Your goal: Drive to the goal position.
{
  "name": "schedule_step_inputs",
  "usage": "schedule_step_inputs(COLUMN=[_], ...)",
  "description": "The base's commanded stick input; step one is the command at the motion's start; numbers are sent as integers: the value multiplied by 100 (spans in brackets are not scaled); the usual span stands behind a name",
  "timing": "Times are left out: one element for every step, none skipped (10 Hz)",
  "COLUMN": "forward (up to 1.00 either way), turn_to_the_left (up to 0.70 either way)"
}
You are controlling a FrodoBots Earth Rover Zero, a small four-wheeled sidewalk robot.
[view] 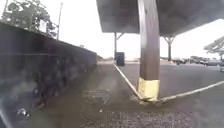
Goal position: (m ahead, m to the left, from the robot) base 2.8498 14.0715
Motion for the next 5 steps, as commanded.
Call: schedule_step_inputs(forward=[70,70,70,70,70], turn_to_the_left=[0,2,12,34,35])
